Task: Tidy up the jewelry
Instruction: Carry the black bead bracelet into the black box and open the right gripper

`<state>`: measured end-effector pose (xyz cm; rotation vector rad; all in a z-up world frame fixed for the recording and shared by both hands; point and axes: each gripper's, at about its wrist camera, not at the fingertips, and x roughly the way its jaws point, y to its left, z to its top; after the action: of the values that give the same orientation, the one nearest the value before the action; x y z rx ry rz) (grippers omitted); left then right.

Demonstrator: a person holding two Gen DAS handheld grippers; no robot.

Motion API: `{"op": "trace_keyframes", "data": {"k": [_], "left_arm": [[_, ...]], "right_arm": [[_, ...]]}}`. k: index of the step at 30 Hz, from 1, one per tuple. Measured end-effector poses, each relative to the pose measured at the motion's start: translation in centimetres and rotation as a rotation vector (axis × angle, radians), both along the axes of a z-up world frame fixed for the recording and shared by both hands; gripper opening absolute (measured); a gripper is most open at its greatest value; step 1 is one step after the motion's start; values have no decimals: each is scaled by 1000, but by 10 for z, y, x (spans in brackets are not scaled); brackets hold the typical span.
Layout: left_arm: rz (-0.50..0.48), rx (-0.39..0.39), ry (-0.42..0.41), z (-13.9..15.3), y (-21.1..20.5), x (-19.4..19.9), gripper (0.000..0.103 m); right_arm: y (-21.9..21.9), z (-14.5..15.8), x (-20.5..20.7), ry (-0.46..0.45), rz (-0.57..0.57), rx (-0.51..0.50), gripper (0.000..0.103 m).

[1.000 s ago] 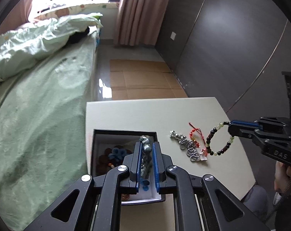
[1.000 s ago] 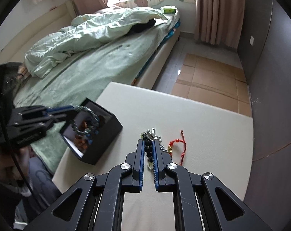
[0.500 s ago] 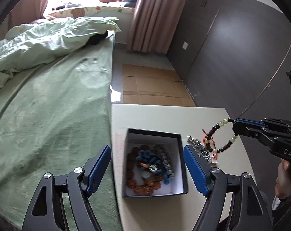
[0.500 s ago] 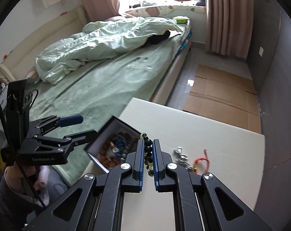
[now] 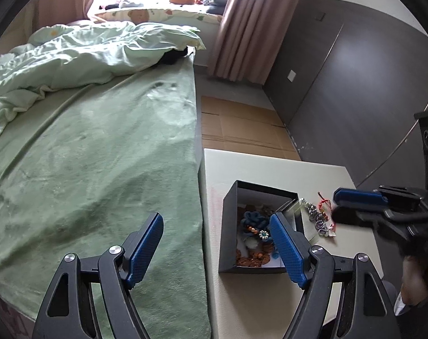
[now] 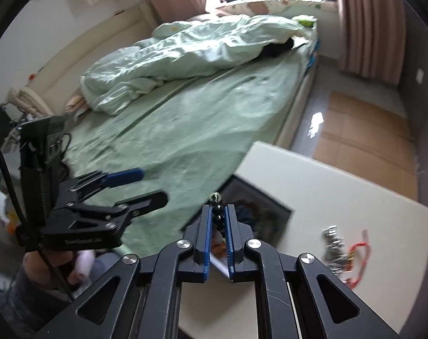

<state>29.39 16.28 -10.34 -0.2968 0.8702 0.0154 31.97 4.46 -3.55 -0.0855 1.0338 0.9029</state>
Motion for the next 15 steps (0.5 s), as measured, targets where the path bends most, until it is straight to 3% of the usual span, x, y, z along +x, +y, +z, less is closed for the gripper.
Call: {"op": "trace_keyframes", "data": {"k": [1, 2, 8, 15], "left_arm": [[0, 0, 0, 1, -1, -1, 78], [-4, 0, -2, 2, -3, 0, 78], [-51, -2, -25, 9, -26, 7, 78], [-130, 1, -34, 13, -63, 23, 78]], "right_arm": [[0, -2, 0, 16, -2, 8, 54], [-3, -2, -1, 8, -22, 6, 70], [-48, -7, 9, 11, -158, -1, 72], [-99, -14, 15, 18, -240, -19, 72]]}}
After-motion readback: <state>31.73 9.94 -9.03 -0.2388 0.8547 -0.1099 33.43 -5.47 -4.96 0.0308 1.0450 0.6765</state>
